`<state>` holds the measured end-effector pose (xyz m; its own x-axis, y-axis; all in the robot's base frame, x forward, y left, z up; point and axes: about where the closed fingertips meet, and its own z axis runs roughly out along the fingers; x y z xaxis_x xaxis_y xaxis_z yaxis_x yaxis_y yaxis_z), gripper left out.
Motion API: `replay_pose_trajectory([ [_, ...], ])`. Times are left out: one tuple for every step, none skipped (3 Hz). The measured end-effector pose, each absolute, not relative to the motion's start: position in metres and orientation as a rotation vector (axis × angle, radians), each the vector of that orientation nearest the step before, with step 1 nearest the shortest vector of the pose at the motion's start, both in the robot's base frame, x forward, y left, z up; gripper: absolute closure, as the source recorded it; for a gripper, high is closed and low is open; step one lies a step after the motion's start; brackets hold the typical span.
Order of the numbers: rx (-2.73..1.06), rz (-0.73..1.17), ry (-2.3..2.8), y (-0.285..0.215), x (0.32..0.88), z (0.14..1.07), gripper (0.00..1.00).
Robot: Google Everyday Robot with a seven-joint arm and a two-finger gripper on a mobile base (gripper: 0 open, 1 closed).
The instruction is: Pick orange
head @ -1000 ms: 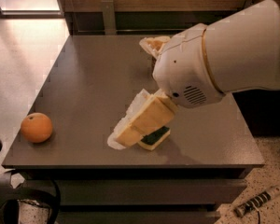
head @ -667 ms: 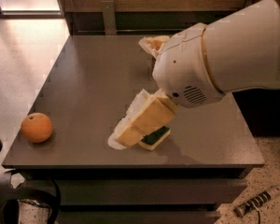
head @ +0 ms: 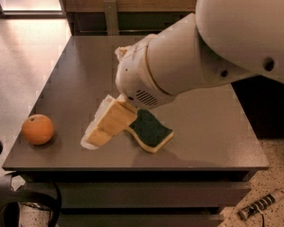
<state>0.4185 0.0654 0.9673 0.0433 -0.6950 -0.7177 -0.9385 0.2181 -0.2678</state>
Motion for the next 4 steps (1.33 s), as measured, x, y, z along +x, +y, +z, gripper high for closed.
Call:
replay_pose_trajectory([
  [-1.550, 0.429, 1.720, 0.104, 0.442, 0.927, 0.00],
  [-1.533, 0.522, 1.716, 0.137, 0.450, 0.888, 0.00],
  [-1.486, 0.678, 1.682, 0.166, 0.445, 0.864, 0.00],
  [-1.426, 0.833, 1.632, 0.185, 0.435, 0.859, 0.00],
])
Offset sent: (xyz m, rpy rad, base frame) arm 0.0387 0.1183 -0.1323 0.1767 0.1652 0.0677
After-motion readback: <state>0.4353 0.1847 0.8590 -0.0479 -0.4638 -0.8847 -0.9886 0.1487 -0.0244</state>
